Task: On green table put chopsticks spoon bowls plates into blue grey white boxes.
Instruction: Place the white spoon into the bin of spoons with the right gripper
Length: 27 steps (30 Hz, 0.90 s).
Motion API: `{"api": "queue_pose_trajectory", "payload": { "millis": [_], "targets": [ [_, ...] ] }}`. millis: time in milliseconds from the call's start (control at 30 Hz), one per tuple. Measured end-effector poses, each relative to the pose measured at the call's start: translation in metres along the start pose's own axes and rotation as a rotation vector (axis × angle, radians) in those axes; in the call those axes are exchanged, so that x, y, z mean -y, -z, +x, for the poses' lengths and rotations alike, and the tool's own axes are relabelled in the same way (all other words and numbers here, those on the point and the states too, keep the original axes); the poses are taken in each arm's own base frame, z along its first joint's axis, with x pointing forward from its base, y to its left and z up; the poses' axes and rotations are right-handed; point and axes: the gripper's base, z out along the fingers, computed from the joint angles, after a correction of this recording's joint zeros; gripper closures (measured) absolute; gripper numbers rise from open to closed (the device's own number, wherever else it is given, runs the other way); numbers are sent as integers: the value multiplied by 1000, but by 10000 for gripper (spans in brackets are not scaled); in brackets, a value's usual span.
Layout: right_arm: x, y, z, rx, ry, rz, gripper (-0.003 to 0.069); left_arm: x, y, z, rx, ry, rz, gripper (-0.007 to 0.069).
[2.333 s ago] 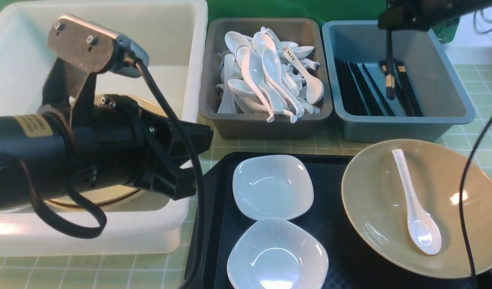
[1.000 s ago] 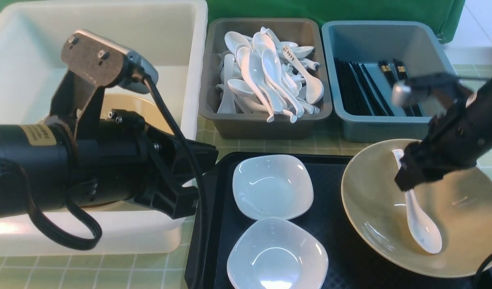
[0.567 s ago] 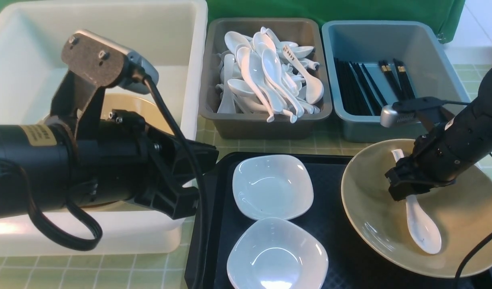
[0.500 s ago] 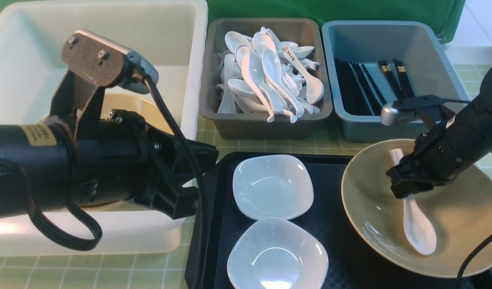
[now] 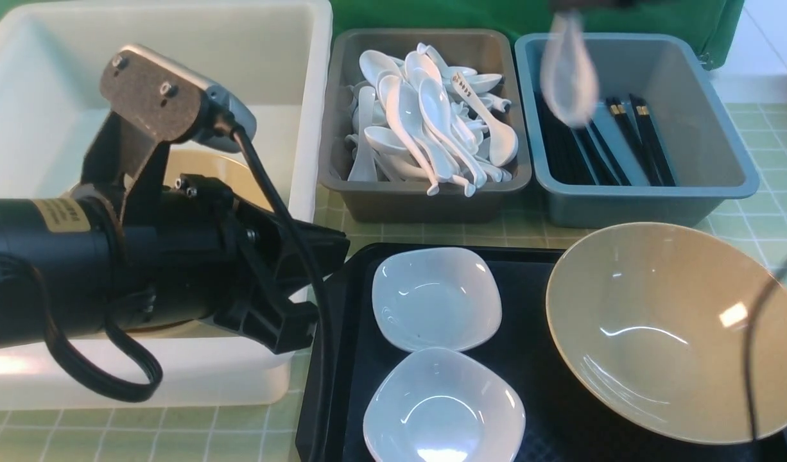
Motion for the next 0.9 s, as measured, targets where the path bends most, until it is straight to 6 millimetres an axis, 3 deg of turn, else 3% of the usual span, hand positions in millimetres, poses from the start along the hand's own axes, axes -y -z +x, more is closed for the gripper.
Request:
{"api": "queue_pose_trajectory", "payload": {
  "millis": [33, 67, 100, 200, 367, 433, 667, 733, 833, 900],
  "targets": [
    [2, -25, -6, 30, 31, -4, 529, 0, 0, 0, -2, -1, 1, 626],
    [1, -25, -6, 30, 35, -6, 529, 0, 0, 0, -4, -1, 2, 626],
    [7, -51, -7, 41, 51, -5, 529, 1, 0, 1, -11, -3, 7, 626],
    [25, -98, -1, 36, 60, 9, 529, 2, 0, 3, -30, -4, 20, 626],
    [47, -146, 19, -11, 71, 34, 529, 2, 0, 4, -40, -3, 27, 626],
    [52, -156, 27, -30, 71, 40, 529, 2, 0, 4, -40, -3, 27, 626],
    [53, -155, 28, -66, 94, 55, 427, 2, 0, 4, -40, -3, 27, 626],
    [51, -150, 28, -99, 106, 48, 340, 2, 0, 4, -40, -3, 27, 626],
    [44, -134, 20, -109, 111, 38, 257, 2, 0, 4, -40, -3, 27, 626],
    [34, -112, 7, -107, 126, 27, 219, 2, 0, 3, -34, -2, 23, 626]
  ]
}}
